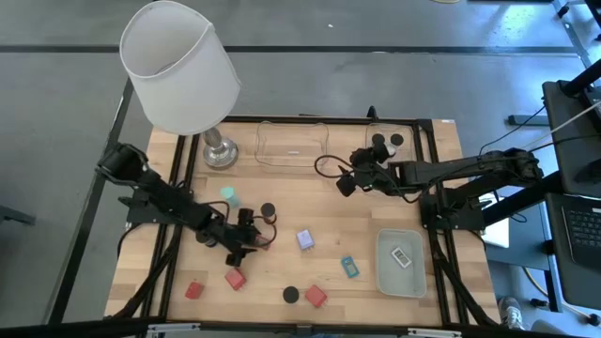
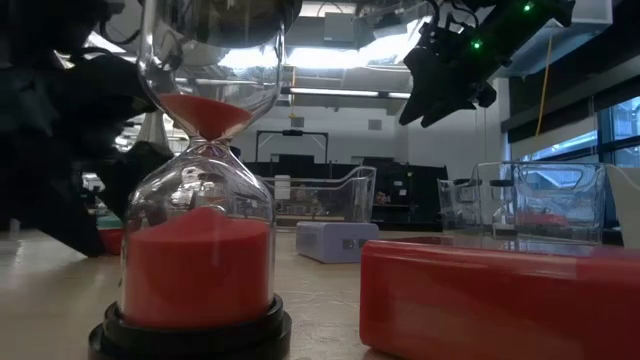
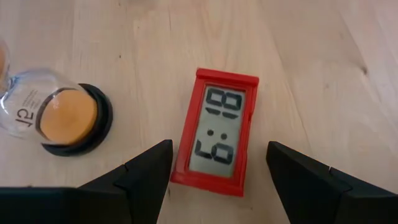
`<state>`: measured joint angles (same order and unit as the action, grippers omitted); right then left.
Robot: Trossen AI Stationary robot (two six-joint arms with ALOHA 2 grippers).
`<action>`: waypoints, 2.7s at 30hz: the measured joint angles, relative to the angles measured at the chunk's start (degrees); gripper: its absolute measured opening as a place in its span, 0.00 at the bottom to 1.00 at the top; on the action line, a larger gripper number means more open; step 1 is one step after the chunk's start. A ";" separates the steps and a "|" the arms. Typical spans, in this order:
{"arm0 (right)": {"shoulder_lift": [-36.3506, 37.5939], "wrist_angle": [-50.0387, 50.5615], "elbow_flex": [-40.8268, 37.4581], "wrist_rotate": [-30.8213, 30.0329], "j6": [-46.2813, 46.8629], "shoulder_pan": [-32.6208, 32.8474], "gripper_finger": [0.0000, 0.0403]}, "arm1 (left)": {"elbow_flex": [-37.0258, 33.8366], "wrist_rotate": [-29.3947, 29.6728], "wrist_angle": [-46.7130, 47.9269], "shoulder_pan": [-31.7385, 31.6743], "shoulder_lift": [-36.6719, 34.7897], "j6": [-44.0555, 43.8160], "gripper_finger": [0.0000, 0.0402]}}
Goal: Pick & Place Office items
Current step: Put the red digital clock into the gray bin
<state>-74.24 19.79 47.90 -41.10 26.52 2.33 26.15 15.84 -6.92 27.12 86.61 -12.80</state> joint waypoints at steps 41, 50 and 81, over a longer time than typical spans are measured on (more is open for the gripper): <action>2.99 -21.27 0.00 21.95 10.57 6.36 0.75 | 12.32 30.46 -6.67 -2.83 -8.71 18.41 0.39; 2.97 -31.68 0.00 23.76 12.49 6.23 0.75 | 14.38 37.26 -25.72 -8.91 -6.04 29.69 0.39; -5.47 -45.25 0.00 23.61 14.36 1.09 0.75 | 15.76 23.59 -35.26 -18.84 -2.13 32.28 0.39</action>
<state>-79.70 -25.46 47.90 -17.50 40.88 3.42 41.91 39.44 -42.18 8.28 84.48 19.48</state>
